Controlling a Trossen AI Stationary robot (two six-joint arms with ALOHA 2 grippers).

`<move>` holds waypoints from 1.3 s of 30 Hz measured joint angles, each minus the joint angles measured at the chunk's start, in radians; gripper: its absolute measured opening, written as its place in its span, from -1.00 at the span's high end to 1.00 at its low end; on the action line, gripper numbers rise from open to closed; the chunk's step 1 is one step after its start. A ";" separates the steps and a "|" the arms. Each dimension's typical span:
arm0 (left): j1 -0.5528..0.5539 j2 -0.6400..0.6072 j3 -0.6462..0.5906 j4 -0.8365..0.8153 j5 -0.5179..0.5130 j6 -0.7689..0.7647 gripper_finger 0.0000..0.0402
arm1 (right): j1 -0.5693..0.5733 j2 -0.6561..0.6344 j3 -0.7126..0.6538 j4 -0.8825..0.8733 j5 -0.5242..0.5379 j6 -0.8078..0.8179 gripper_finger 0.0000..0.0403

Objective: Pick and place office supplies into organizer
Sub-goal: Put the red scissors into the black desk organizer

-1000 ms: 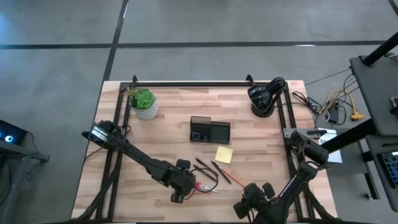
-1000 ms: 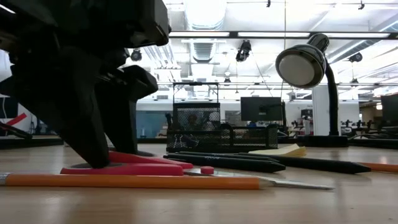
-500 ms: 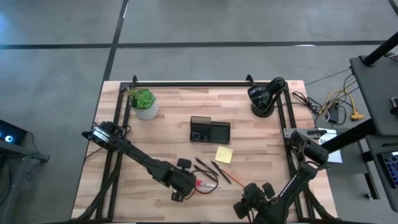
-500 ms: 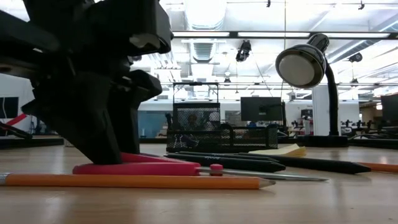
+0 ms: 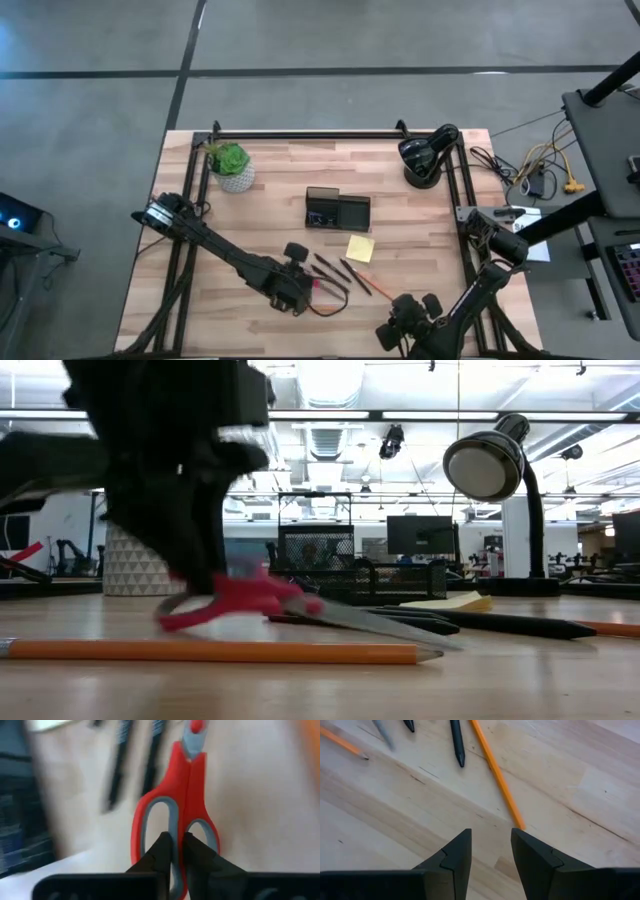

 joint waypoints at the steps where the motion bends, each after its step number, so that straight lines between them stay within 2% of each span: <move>1: 0.000 -0.011 0.019 -0.057 -0.031 0.030 0.96 | 0.000 0.000 -0.003 0.001 0.000 0.006 0.34; 8: 0.020 -0.102 0.170 -0.377 -0.311 0.263 0.96 | 0.000 0.000 -0.013 0.000 0.007 0.010 0.34; 13: 0.104 -0.164 0.249 -0.474 -0.548 0.521 0.96 | 0.000 0.000 -0.019 -0.001 0.009 0.010 0.34; 16: 0.193 -0.193 0.274 -0.492 -0.633 0.665 0.96 | 0.000 0.000 -0.020 -0.001 0.010 0.012 0.34; 20: 0.301 -0.222 0.292 -0.489 -0.657 0.819 0.96 | 0.000 0.000 -0.020 -0.005 0.010 0.028 0.34; 25: 0.376 -0.221 0.275 -0.488 -0.672 1.007 0.96 | 0.000 0.000 -0.020 -0.006 0.010 0.034 0.34; 29: 0.396 -0.207 0.268 -0.471 -0.680 1.068 0.96 | 0.000 0.000 -0.020 -0.006 0.010 0.036 0.34; 39: 0.412 -0.192 0.191 -0.257 -0.630 1.225 0.96 | 0.000 0.000 -0.024 -0.008 0.010 0.033 0.34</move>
